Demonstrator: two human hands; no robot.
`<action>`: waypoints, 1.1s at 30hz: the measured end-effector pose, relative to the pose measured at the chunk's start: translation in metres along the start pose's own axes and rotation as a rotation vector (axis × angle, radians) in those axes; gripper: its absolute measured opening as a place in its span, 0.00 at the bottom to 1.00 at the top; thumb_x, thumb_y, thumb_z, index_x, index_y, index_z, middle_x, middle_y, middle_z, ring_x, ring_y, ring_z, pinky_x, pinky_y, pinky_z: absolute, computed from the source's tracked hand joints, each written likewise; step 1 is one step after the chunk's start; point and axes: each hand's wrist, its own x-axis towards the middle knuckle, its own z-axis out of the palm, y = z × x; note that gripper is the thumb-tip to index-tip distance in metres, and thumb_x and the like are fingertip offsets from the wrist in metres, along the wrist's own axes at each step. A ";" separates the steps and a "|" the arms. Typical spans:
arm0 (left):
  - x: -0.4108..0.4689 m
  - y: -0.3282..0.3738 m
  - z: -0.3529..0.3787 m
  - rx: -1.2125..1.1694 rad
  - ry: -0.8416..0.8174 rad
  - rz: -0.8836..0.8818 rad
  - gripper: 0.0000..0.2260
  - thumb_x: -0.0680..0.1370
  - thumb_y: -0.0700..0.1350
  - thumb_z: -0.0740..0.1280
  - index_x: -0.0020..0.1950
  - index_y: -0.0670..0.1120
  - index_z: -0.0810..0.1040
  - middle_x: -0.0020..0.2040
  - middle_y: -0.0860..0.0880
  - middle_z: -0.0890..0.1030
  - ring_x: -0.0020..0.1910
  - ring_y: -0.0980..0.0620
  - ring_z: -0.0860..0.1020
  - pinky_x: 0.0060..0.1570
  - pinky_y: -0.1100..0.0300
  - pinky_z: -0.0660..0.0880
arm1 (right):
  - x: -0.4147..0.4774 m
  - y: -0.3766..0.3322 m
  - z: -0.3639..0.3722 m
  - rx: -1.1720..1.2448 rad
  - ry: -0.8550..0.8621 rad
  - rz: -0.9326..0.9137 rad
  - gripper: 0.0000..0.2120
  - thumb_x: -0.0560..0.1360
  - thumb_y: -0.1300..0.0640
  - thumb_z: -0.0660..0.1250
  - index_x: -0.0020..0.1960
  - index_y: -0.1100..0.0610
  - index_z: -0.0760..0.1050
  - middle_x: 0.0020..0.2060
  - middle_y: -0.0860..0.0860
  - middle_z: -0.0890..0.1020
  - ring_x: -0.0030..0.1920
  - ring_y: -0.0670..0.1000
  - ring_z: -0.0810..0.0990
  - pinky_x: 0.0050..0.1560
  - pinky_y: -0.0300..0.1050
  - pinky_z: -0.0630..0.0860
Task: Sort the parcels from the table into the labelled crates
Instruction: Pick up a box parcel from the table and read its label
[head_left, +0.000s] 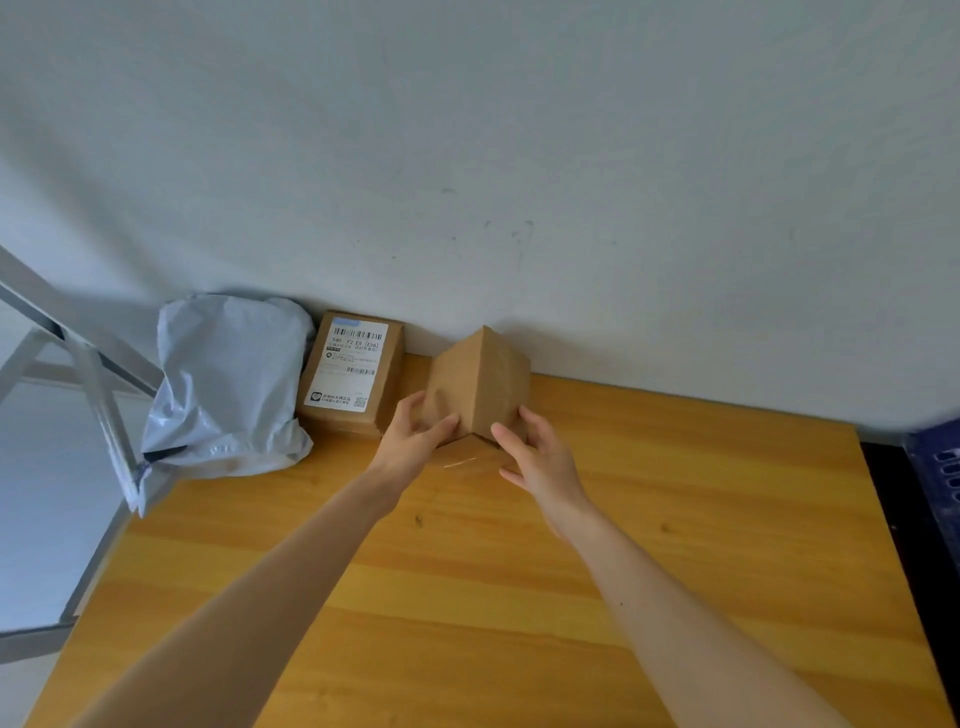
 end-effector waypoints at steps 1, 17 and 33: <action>-0.002 0.002 0.001 0.014 -0.002 0.005 0.37 0.72 0.59 0.71 0.75 0.56 0.57 0.63 0.52 0.72 0.57 0.54 0.73 0.56 0.54 0.69 | -0.003 -0.001 -0.001 -0.006 0.004 -0.004 0.32 0.74 0.49 0.72 0.74 0.50 0.64 0.65 0.49 0.73 0.62 0.47 0.75 0.55 0.45 0.78; -0.103 0.030 0.050 0.089 -0.128 0.195 0.29 0.73 0.57 0.72 0.67 0.66 0.59 0.62 0.51 0.75 0.60 0.49 0.76 0.57 0.45 0.75 | -0.088 -0.013 -0.061 0.113 0.011 -0.013 0.26 0.73 0.41 0.69 0.65 0.53 0.67 0.61 0.49 0.74 0.59 0.47 0.74 0.64 0.52 0.70; -0.206 0.007 0.110 0.092 -0.032 0.175 0.39 0.71 0.55 0.73 0.77 0.50 0.57 0.57 0.52 0.79 0.52 0.52 0.81 0.43 0.59 0.79 | -0.177 0.021 -0.139 0.359 -0.051 -0.058 0.13 0.83 0.62 0.56 0.63 0.50 0.70 0.59 0.52 0.79 0.60 0.55 0.78 0.60 0.49 0.73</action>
